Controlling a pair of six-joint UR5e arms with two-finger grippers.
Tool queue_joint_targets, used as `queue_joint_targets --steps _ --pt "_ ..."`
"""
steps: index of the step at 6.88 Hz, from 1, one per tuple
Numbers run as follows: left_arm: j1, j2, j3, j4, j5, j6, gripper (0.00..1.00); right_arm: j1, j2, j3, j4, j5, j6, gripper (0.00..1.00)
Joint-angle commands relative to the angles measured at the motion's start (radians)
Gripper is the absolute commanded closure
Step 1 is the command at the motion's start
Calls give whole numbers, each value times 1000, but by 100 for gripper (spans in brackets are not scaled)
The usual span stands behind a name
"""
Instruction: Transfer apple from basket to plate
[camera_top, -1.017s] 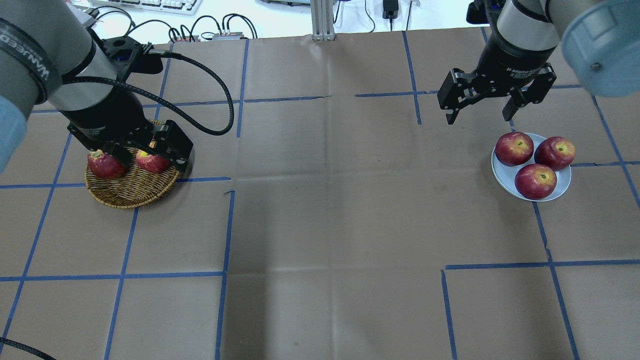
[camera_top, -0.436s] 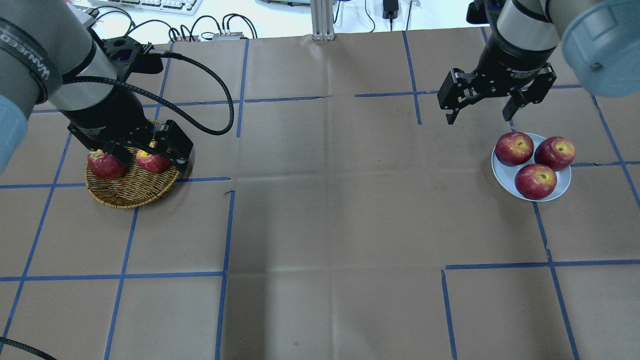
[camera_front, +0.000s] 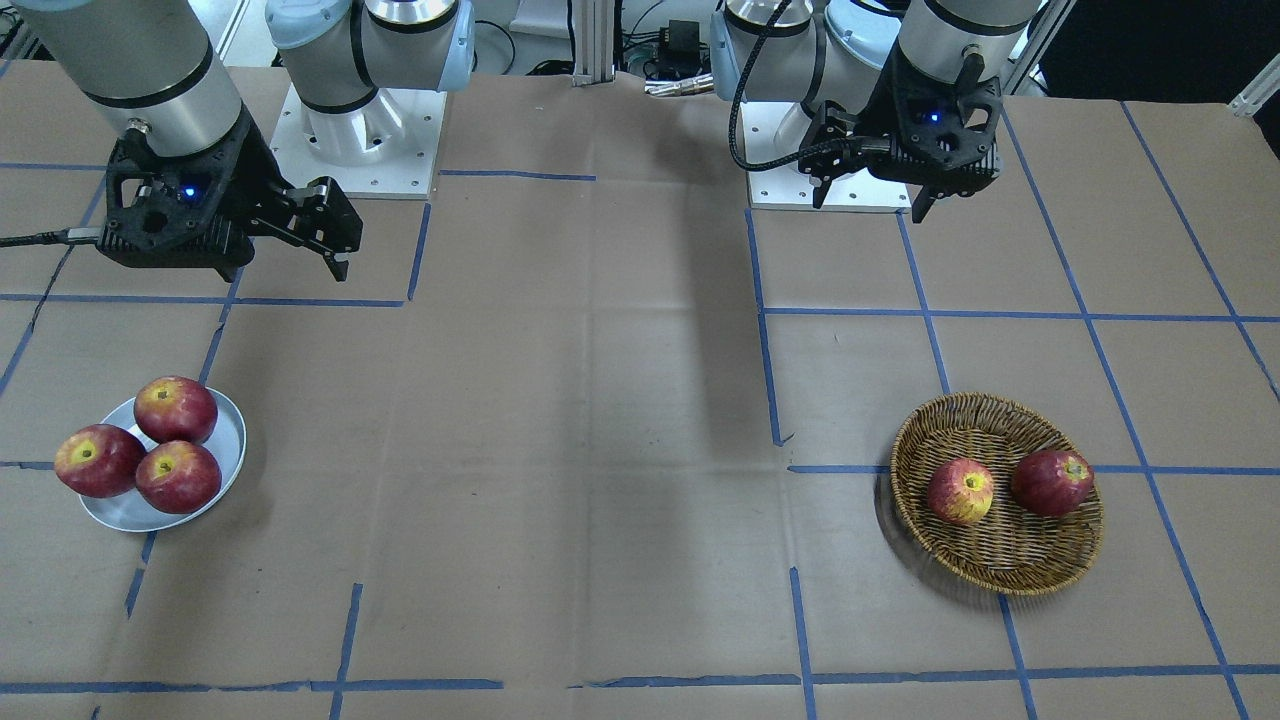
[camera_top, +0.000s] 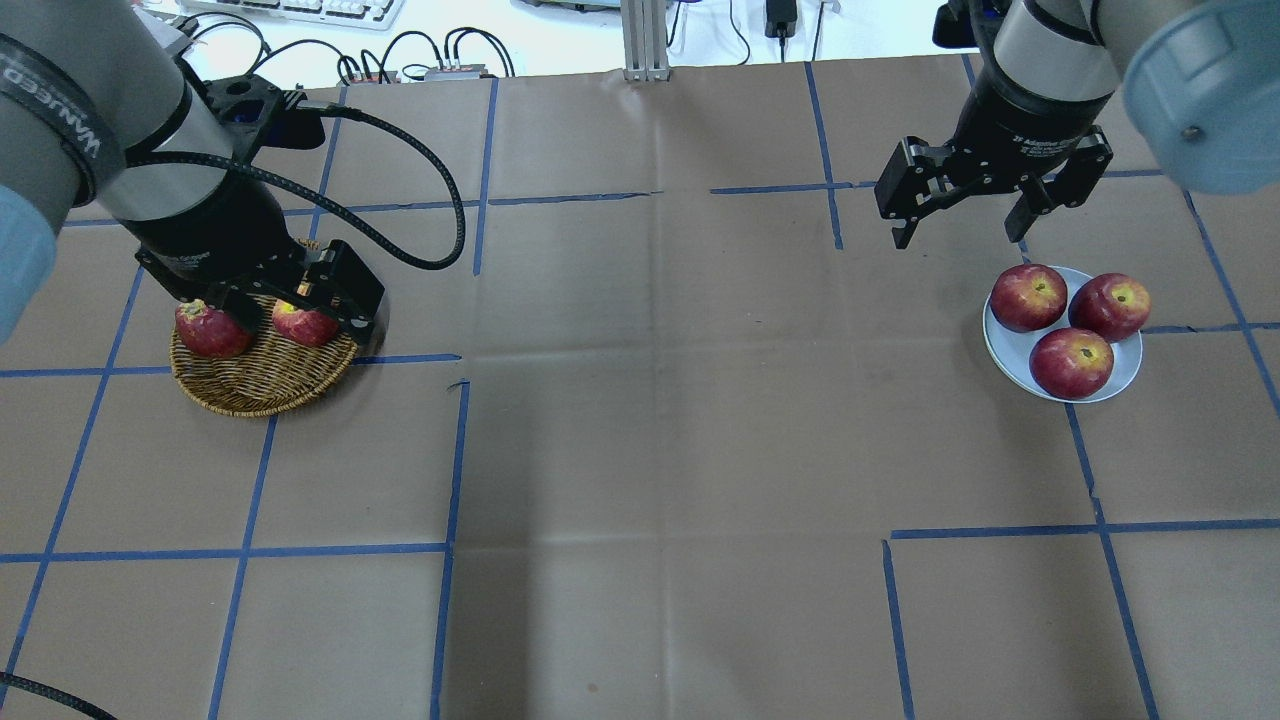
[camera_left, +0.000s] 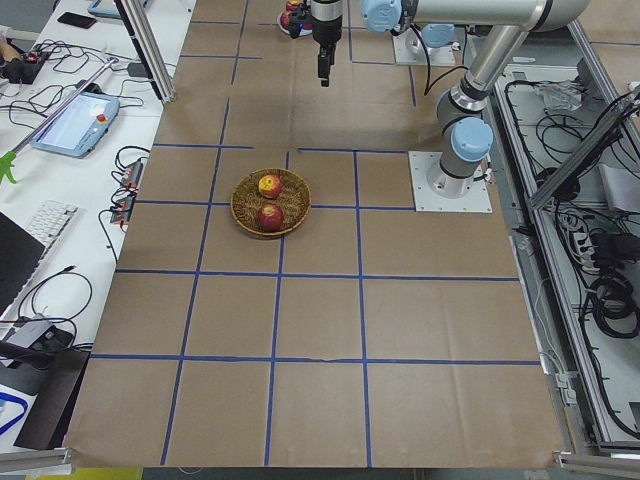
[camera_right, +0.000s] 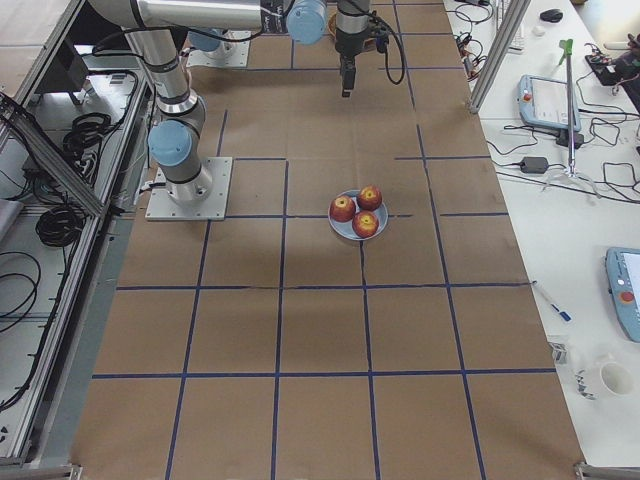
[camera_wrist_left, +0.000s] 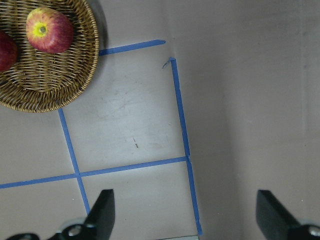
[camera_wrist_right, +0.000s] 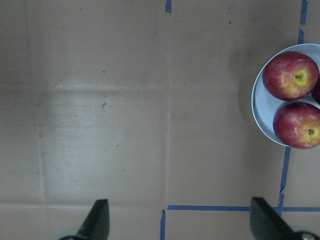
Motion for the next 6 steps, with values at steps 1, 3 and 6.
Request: queue_joint_targets --steps 1,3,6 --pt "12 -20 0 21 -2 60 1 0 0 0 0 0 0 0" --pt "14 -87 0 97 0 66 1 0 0 0 0 0 0 0" --pt "91 -178 -17 189 -2 164 2 0 0 0 0 0 0 0"
